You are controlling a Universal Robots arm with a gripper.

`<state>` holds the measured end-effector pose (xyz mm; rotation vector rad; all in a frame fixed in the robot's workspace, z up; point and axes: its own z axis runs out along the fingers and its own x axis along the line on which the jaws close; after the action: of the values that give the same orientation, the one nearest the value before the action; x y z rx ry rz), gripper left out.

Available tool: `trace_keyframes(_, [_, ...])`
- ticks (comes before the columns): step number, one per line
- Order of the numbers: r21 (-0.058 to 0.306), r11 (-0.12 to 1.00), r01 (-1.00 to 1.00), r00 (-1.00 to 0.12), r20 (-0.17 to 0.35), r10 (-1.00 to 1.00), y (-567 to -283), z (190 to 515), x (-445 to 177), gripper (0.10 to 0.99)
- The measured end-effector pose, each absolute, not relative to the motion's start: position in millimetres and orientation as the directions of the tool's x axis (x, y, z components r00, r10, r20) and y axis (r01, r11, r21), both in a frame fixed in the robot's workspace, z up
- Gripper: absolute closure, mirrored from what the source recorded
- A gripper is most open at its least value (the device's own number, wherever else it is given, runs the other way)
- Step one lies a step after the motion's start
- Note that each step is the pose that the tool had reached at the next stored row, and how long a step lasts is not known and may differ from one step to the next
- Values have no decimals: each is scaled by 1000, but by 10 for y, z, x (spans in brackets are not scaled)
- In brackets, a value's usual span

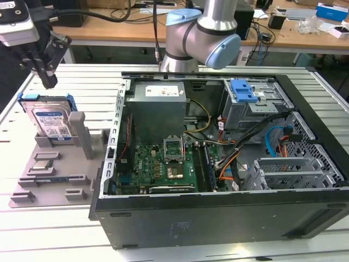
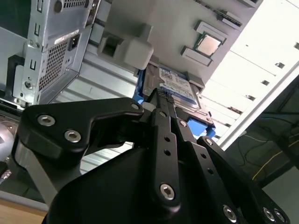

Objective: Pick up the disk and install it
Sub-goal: 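Reach for the disk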

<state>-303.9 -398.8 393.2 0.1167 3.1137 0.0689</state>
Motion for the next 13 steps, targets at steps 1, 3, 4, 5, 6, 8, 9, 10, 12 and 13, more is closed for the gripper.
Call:
trace_keyframes(1, [45, 996, 74, -997, -23, 75, -3989, 3932, -3066, 980])
trace_keyframes(3, [45, 996, 74, -997, -23, 75, -3989, 3932, -3101, 980])
trace_keyframes(4, [45, 996, 74, -997, -23, 75, -3989, 3932, -3136, 980])
trace_keyframes(5, [45, 996, 74, -997, -23, 75, -3989, 3932, -3157, 980])
trace_keyframes(6, [45, 996, 74, -997, -23, 75, -3989, 3932, -3174, 980])
trace_keyframes(8, [45, 996, 74, -997, -23, 75, -3988, 3932, -3216, 980])
trace_keyframes(9, [45, 996, 74, -997, -23, 75, -3988, 3932, -3260, 980])
trace_keyframes(10, [45, 996, 74, -997, -23, 75, -3988, 3932, -3295, 980])
trace_keyframes(12, [45, 996, 74, -997, -23, 75, -3988, 3932, -3359, 980])
trace_keyframes(13, [45, 996, 74, -997, -23, 75, -3989, 3931, -3376, 980])
